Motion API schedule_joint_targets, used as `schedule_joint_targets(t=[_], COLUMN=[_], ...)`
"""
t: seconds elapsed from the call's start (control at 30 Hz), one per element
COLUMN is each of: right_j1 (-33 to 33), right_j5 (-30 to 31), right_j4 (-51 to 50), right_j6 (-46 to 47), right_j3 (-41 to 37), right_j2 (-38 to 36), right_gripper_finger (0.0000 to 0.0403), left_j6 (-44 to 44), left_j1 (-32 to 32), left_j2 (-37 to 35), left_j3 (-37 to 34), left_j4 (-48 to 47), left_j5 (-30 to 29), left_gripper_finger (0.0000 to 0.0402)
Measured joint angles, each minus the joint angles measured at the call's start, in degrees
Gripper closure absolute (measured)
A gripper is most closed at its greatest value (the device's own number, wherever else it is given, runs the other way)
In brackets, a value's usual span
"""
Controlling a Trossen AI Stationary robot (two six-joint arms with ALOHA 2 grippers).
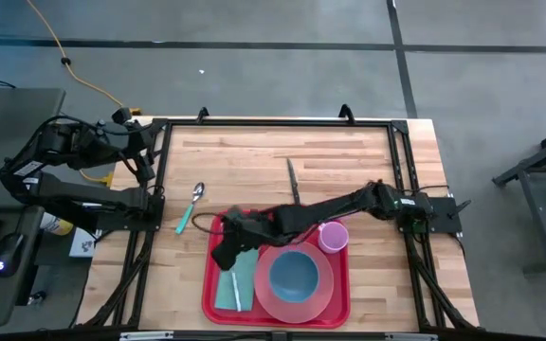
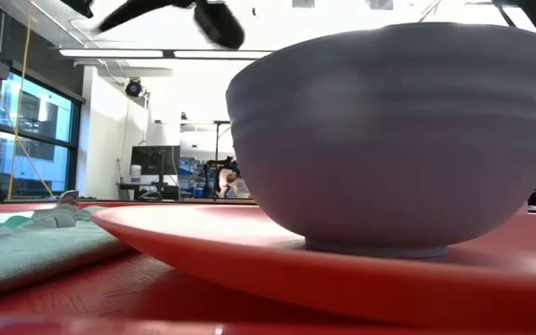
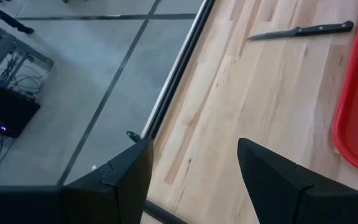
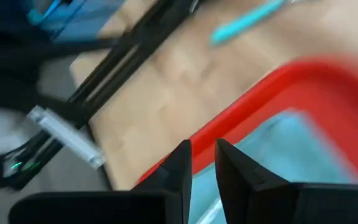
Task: Set up tray
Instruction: Put the blue patterned fork on the blue napkin
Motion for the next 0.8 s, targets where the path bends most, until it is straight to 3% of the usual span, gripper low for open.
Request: schedule_joint_targets(t=[0.2, 0.43, 0.63, 0.8], right_j1=[-0.7, -3.3, -5.8, -8.2], right_j5=[12.1, 15.7, 17.9, 18.9], right_j4=[-17.7, -48.9, -48.8, -47.6], right_j6=[-4.5, -0.1, -2.5, -0.7], right_j3=[0.1, 0.1, -7.5, -22.1], right_j2=[-8.5, -17.3, -29.0, -42.4], right_gripper_finger=[0.0355, 0.0352, 0.0332, 0.0309], left_j6=[-1.1, -1.9, -2.3, -4.9], left_j1=[0.0, 0.0, 0.0, 0.0], left_j2=[0.0, 0.0, 0.0, 0.0], left_j3=[0.0, 0.0, 0.0, 0.0], left_j4=[-1.1, -1.3, -2.9, -5.5], left_j5=[0.1, 0.3, 1.8, 2.4], left_gripper_finger=[0.0137, 0.0137, 0.0137, 0.0137])
